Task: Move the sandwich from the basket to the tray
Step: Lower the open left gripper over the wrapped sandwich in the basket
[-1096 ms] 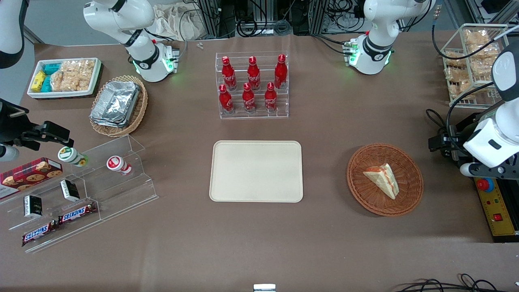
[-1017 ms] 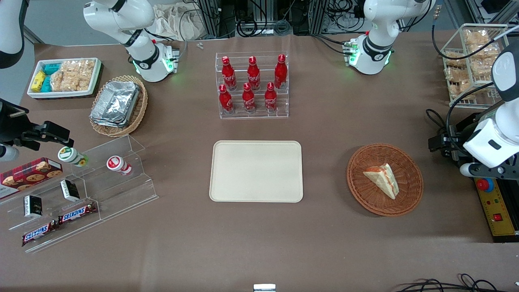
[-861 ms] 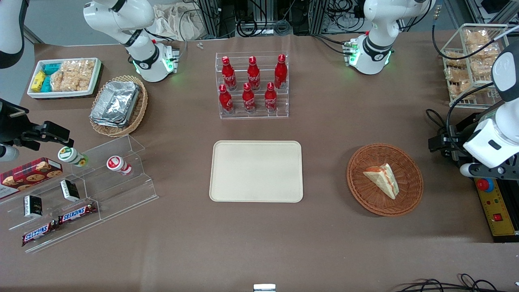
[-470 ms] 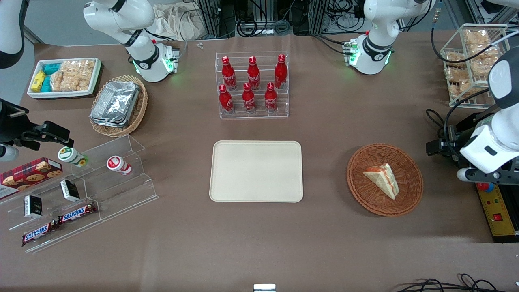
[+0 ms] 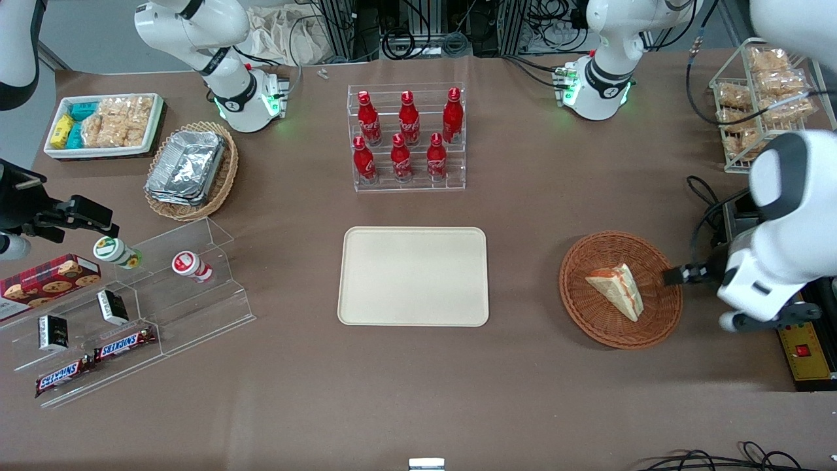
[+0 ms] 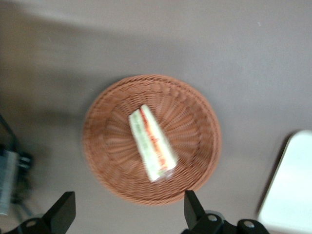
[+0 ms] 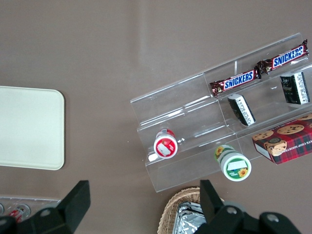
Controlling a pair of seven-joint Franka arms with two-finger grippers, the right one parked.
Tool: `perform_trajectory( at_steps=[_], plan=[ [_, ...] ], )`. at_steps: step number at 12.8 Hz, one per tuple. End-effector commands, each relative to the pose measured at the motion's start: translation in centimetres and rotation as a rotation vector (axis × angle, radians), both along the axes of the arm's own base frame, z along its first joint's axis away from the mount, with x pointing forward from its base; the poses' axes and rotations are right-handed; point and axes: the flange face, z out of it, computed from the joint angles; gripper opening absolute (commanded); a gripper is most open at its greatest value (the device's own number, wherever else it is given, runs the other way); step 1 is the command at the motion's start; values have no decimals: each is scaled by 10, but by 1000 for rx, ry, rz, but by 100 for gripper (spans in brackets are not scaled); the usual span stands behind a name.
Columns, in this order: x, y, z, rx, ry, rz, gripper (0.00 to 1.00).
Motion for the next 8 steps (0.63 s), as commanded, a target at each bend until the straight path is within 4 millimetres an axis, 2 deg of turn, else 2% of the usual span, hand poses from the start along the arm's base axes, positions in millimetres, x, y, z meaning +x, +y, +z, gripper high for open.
perform_trajectory(
  at_steps=[1,4,8],
  plan=[
    [4,-27,-36,28,18,246,100],
    [-4,-29,-71,31,25,266,100],
    [-20,-30,-116,38,26,409,100]
  ],
)
